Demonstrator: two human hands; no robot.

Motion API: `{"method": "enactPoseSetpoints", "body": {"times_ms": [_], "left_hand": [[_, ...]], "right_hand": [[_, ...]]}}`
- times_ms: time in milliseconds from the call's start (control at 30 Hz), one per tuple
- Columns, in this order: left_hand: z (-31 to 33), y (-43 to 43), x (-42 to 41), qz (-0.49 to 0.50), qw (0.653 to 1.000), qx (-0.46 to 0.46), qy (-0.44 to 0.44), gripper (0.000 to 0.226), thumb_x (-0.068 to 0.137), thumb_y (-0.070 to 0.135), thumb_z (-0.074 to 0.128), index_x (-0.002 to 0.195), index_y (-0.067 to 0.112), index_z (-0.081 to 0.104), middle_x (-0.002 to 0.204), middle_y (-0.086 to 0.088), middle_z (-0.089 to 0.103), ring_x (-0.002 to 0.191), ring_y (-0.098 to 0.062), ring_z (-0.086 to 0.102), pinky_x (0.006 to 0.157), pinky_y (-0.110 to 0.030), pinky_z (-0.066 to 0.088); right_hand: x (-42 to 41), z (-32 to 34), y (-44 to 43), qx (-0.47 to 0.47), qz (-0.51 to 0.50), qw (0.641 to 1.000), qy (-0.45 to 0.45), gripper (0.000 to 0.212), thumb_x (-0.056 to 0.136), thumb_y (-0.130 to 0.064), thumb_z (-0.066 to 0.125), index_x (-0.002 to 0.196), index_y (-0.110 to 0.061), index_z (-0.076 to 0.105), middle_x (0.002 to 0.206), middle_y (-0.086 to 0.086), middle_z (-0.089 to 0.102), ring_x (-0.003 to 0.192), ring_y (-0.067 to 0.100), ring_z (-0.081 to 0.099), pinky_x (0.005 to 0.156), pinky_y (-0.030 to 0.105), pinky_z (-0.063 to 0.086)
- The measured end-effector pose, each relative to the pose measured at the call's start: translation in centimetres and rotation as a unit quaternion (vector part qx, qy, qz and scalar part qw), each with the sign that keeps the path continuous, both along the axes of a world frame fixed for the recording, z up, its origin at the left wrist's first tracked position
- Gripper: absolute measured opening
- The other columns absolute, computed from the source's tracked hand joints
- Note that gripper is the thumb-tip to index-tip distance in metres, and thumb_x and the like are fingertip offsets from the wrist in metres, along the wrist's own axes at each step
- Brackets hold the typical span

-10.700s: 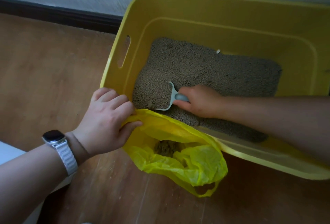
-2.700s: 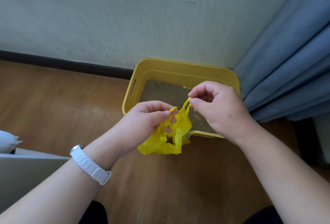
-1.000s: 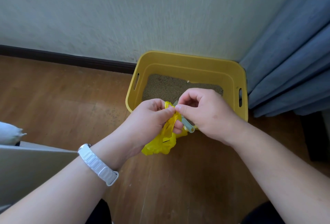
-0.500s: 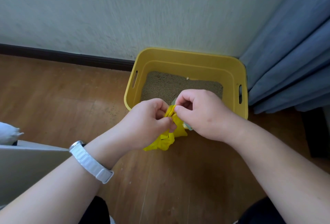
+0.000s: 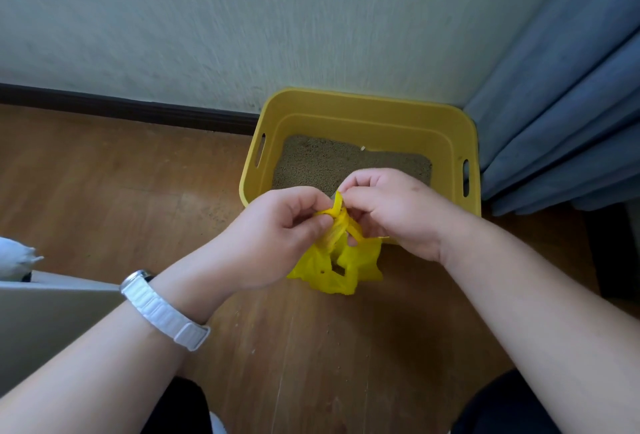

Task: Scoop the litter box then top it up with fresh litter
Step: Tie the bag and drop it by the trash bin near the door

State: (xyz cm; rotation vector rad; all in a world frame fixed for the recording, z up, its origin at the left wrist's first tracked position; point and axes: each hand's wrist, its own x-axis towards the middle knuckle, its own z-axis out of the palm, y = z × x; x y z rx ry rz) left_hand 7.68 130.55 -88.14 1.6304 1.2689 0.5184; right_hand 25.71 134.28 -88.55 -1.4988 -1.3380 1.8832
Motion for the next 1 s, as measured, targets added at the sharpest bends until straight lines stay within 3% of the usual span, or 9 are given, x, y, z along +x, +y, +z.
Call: {"method": "enactPoseSetpoints", "body": {"times_ms": [167, 233, 333, 433, 500, 567, 700, 833, 1000], "left_hand": [[-0.8, -0.4, 0.0, 0.019, 0.977, 0.178, 0.120, 0.013, 0.090, 0.027, 0.053, 0.095, 0.025, 0.065, 0.074, 0.010, 0.065, 0.069, -0.010, 0.058, 0.060, -0.033, 0.048], [-0.9, -0.4, 0.0, 0.018, 0.970, 0.210, 0.123, 0.017, 0.091, 0.024, 0.054, 0.105, 0.024, 0.064, 0.078, 0.011, 0.066, 0.069, -0.009, 0.059, 0.061, -0.033, 0.049], [-0.5, -0.5, 0.1, -0.006, 0.973, 0.212, 0.095, 0.021, 0.093, 0.019, 0.055, 0.110, 0.023, 0.066, 0.084, 0.012, 0.069, 0.073, -0.007, 0.061, 0.064, -0.027, 0.049], [-0.1, -0.6, 0.2, 0.000, 0.983, 0.169, 0.066, 0.017, 0.093, 0.016, 0.056, 0.093, 0.025, 0.070, 0.075, 0.016, 0.065, 0.071, -0.004, 0.059, 0.061, -0.017, 0.044], [0.1, -0.4, 0.3, 0.030, 0.994, 0.094, 0.053, 0.019, 0.094, 0.013, 0.057, 0.087, 0.025, 0.069, 0.074, 0.011, 0.066, 0.070, -0.008, 0.059, 0.061, -0.024, 0.047], [0.3, -0.1, 0.3, 0.068, 0.997, 0.014, 0.030, 0.020, 0.095, 0.011, 0.058, 0.084, 0.022, 0.070, 0.075, 0.002, 0.067, 0.070, -0.013, 0.059, 0.068, -0.035, 0.049], [0.3, 0.4, 0.2, 0.143, 0.985, -0.082, -0.055, 0.015, 0.091, 0.021, 0.060, 0.081, 0.024, 0.071, 0.069, 0.003, 0.065, 0.071, -0.015, 0.056, 0.073, -0.040, 0.048], [0.4, 0.6, 0.2, 0.190, 0.966, -0.127, -0.123, 0.012, 0.084, 0.024, 0.061, 0.084, 0.022, 0.074, 0.080, -0.008, 0.071, 0.080, -0.025, 0.062, 0.091, -0.061, 0.050], [0.7, 0.4, 0.5, 0.201, 0.962, -0.124, -0.137, 0.014, 0.082, 0.027, 0.063, 0.087, 0.021, 0.074, 0.086, -0.010, 0.074, 0.082, -0.028, 0.067, 0.090, -0.063, 0.051]], "right_hand": [[0.0, 0.1, -0.2, -0.052, 0.084, 0.995, -0.033, 0.026, 0.087, -0.001, 0.043, 0.066, -0.013, 0.051, 0.050, 0.003, 0.041, 0.037, 0.013, 0.028, 0.050, 0.028, 0.037], [0.0, 0.4, -0.2, -0.059, 0.123, 0.990, -0.029, 0.031, 0.087, -0.002, 0.040, 0.060, -0.015, 0.047, 0.051, 0.002, 0.037, 0.041, 0.013, 0.024, 0.051, 0.028, 0.035], [0.4, 0.8, 0.0, -0.087, 0.155, 0.984, -0.001, 0.045, 0.088, -0.003, 0.039, 0.053, -0.019, 0.062, 0.053, 0.003, 0.038, 0.045, 0.015, 0.026, 0.055, 0.031, 0.035], [0.6, 0.9, -0.1, -0.095, 0.149, 0.984, 0.016, 0.040, 0.087, -0.003, 0.042, 0.056, -0.013, 0.065, 0.057, 0.006, 0.047, 0.049, 0.017, 0.037, 0.057, 0.033, 0.038], [0.6, 0.8, -0.2, -0.078, 0.112, 0.991, 0.013, 0.024, 0.086, -0.005, 0.049, 0.068, -0.001, 0.063, 0.062, 0.010, 0.052, 0.054, 0.019, 0.045, 0.058, 0.034, 0.040], [0.5, 0.4, -0.1, 0.011, 0.060, 0.997, -0.044, 0.019, 0.085, -0.012, 0.056, 0.075, 0.002, 0.065, 0.067, 0.010, 0.058, 0.062, 0.019, 0.050, 0.060, 0.034, 0.041], [0.6, 1.2, 0.1, 0.234, -0.036, 0.964, -0.125, 0.014, 0.083, -0.010, 0.056, 0.074, -0.006, 0.067, 0.059, 0.000, 0.056, 0.056, 0.012, 0.048, 0.056, 0.030, 0.041], [0.9, 1.8, -0.9, 0.151, 0.093, 0.978, -0.109, 0.016, 0.086, -0.015, 0.058, 0.075, -0.005, 0.065, 0.059, 0.002, 0.061, 0.054, 0.015, 0.055, 0.052, 0.029, 0.045], [0.5, 1.2, -1.4, 0.133, 0.107, 0.984, -0.050, 0.019, 0.093, -0.028, 0.062, 0.086, -0.010, 0.065, 0.078, 0.009, 0.068, 0.065, 0.013, 0.064, 0.056, 0.027, 0.053]]}}
